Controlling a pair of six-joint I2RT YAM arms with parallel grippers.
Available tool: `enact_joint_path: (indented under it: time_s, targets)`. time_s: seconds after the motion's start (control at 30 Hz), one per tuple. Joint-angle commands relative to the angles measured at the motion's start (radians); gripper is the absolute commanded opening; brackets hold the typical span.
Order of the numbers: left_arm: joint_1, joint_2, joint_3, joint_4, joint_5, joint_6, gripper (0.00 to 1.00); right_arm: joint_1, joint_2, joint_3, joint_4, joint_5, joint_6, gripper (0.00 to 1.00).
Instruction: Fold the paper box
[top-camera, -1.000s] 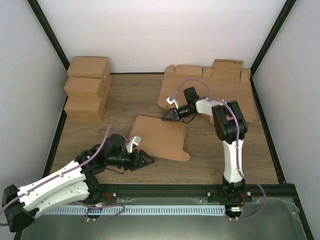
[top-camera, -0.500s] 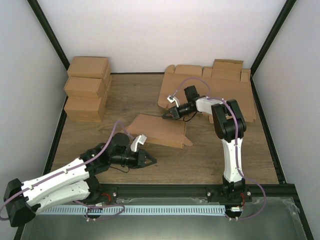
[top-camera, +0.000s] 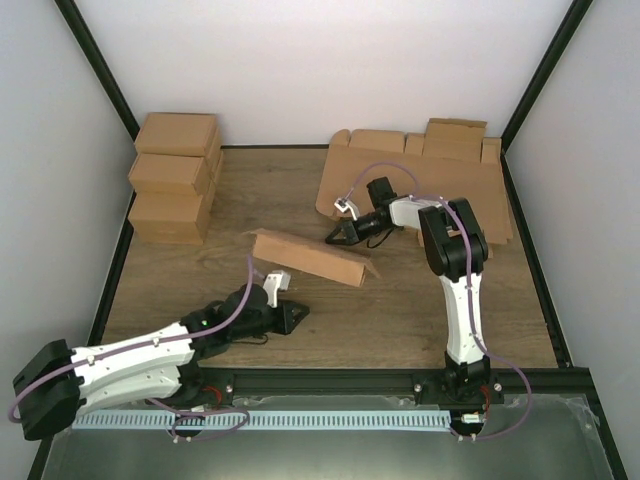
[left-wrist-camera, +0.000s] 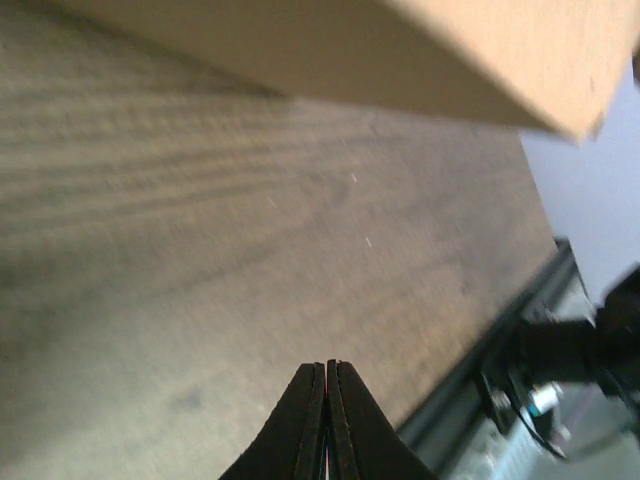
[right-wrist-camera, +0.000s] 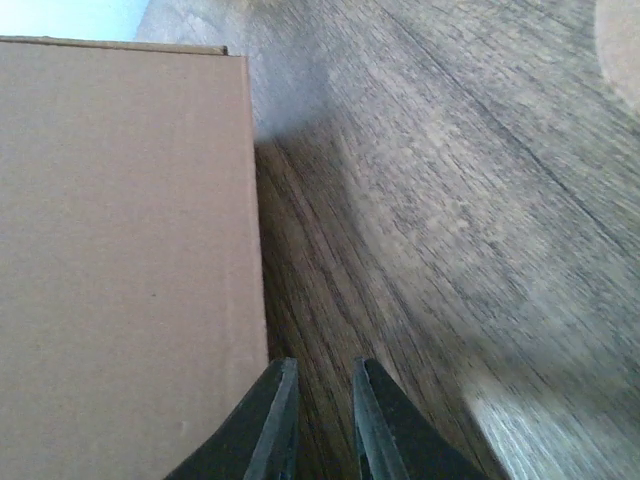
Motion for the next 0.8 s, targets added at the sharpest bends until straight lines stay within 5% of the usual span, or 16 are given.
enact_joint_path:
  time_s: [0.0,0.4,0.77]
  targets:
    - [0.003,0.030,-0.022,0.208,-0.256,0.097,0.04,-0.003,-0.017,-0.006,0.006,0.006,-0.013,0.18]
    - [0.102,0.325,0.094,0.333,-0.164,0.212,0.04,-0.001,-0.031,-0.007,-0.003,-0.005,-0.021,0.20]
    - [0.102,0.319,0.164,0.273,-0.152,0.235,0.04,0.042,-0.075,-0.058,-0.001,0.033,-0.030,0.22]
